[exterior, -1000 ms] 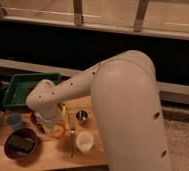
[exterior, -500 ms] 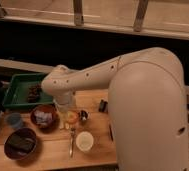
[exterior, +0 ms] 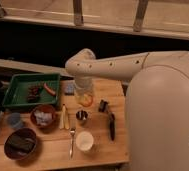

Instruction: Place apple in table surface

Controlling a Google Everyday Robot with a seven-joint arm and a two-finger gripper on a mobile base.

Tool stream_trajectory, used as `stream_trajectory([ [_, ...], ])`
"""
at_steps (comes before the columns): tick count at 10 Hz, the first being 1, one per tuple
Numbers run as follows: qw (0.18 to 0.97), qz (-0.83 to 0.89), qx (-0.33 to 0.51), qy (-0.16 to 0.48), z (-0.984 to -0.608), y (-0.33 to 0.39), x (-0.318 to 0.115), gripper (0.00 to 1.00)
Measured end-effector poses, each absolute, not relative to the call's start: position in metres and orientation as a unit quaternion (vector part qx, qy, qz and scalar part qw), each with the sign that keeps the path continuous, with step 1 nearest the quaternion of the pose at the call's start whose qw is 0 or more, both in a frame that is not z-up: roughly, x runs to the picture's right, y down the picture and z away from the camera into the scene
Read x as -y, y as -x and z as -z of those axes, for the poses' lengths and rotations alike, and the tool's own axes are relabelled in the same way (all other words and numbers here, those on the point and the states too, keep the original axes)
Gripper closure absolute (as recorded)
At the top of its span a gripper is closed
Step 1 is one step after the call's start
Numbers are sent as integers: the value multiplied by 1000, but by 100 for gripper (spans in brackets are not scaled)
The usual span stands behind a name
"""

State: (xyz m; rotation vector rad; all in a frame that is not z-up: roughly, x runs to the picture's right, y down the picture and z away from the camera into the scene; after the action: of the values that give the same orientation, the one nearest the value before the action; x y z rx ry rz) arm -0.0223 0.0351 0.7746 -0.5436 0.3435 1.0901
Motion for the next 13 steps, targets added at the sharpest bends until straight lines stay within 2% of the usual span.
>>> stream_trajectory([
  [5,806,-509,-163,255,-775,21,-36,100],
  [9,794,-547,-166,205,-790,2,-51,100],
  [13,815,-530,-153,177,-815,33,-19,100],
])
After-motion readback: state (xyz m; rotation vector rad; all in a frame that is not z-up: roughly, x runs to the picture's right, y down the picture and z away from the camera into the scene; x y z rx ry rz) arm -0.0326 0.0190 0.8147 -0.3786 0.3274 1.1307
